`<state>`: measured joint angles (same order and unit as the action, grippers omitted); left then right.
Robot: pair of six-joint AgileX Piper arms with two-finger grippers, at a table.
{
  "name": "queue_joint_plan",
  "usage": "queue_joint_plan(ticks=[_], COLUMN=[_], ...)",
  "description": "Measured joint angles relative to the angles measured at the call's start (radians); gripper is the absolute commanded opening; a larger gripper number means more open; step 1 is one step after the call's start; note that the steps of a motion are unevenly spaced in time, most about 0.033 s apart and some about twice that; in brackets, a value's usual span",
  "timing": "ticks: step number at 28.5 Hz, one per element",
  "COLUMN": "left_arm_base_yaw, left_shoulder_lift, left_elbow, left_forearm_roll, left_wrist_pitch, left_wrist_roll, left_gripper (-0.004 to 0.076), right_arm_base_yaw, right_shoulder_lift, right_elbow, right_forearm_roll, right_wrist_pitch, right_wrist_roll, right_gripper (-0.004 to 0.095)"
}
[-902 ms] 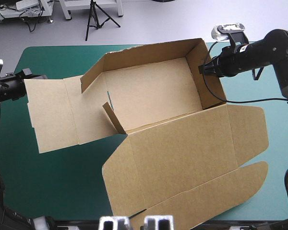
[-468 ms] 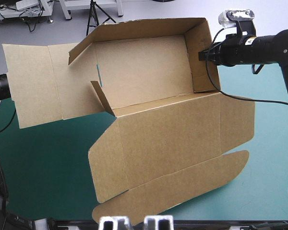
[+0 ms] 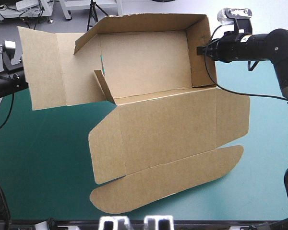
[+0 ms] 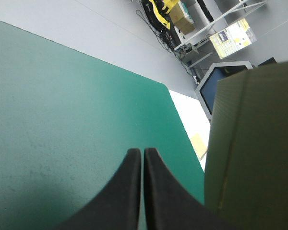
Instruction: Fold the box
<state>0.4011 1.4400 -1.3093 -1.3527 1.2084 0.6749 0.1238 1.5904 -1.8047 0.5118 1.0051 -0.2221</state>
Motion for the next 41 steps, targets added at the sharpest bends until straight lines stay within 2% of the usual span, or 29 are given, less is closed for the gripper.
queue_joint_plan(ticks=[12,21,41], left_arm_base_yaw=[-0.129,-0.135,-0.156], left_shoulder_lift=[-0.027,-0.034,-0.161], left_elbow=[0.0,0.0,0.0], left_forearm_roll=[-0.038,-0.052,-0.033], left_wrist_pitch=[0.006,0.003,0.001], left_wrist_roll=[-0.022,-0.022,-0.04], left_gripper=[0.0003,0.0003,0.0003], right_arm_base_yaw=[0.02,0.02,0.02], right_shoulder_lift=[0.055,0.055,0.055], right_elbow=[0.002,0.002,0.002], right_forearm_roll=[0.008,-0.006,-0.008], right_wrist_pitch=[-0.03,-0.037,-0.046], right_wrist_roll=[0.001,0.001,0.011], right_gripper=[-0.0017,-0.0017,-0.0016])
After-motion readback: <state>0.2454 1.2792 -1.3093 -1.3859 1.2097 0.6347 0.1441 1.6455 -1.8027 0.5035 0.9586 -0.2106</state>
